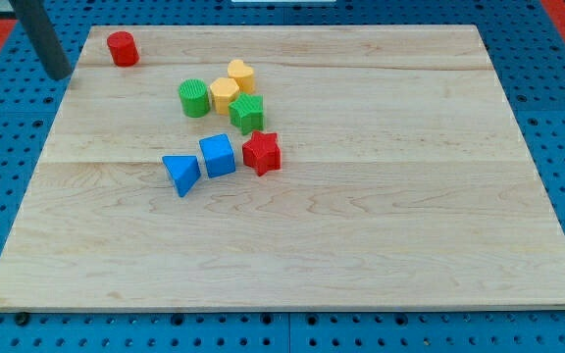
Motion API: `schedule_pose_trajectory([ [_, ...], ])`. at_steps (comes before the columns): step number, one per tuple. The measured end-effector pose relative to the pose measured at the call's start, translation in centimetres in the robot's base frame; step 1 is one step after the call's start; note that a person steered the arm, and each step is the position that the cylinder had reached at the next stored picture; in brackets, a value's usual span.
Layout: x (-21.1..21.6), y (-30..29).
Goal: Push the yellow hexagon to the center of the board
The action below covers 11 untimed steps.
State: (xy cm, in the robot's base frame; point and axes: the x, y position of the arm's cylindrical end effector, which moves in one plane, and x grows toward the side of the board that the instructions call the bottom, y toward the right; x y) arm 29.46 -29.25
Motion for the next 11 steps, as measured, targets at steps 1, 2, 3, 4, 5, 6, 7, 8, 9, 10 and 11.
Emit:
schedule_pose_trajectory([
  [1, -0.5, 2.6],
  [2, -0.8, 3.1],
  [3, -0.8, 3.4],
  [4, -0.4, 3.8],
  [5, -0.3, 6.7],
  [6, 1.1, 10.6],
  [7, 1.5, 15.9],
  [8, 2.2, 19.3],
  [9, 2.8, 23.7],
  [10, 3.3, 27.1],
  [11, 5.5, 33.8],
])
